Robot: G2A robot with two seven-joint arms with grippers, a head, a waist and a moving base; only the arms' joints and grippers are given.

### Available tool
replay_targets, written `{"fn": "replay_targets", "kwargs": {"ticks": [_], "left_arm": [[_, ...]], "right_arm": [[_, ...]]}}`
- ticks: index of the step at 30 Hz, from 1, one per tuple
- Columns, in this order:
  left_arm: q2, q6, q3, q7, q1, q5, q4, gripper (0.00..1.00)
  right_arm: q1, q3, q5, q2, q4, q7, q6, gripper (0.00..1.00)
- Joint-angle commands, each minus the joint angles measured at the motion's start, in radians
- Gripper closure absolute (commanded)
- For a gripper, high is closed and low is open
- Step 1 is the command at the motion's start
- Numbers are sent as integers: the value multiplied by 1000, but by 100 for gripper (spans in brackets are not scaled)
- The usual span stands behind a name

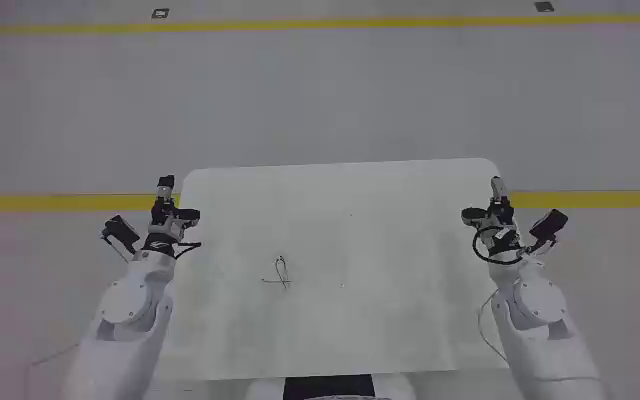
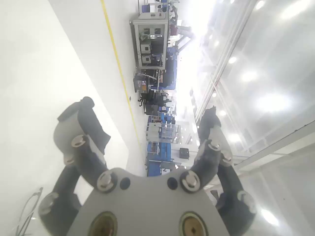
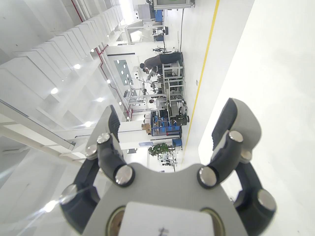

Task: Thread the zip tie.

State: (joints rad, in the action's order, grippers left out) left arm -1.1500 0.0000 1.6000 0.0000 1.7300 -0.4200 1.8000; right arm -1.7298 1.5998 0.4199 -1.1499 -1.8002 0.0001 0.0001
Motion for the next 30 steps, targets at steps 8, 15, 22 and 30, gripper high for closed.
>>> {"fn": "replay_targets", "kwargs": {"ticks": [8, 15, 22, 30], "left_arm": [[0, 0, 0, 0, 0, 0, 0, 0], [0, 0, 0, 0, 0, 0, 0, 0], [0, 0, 0, 0, 0, 0, 0, 0], [0, 0, 0, 0, 0, 0, 0, 0]], "right_arm": [[37, -105, -260, 7, -38, 147, 83, 0], [37, -105, -260, 7, -38, 147, 83, 0], [37, -105, -260, 7, -38, 147, 83, 0], [217, -246, -489, 6, -44, 284, 163, 0]]}}
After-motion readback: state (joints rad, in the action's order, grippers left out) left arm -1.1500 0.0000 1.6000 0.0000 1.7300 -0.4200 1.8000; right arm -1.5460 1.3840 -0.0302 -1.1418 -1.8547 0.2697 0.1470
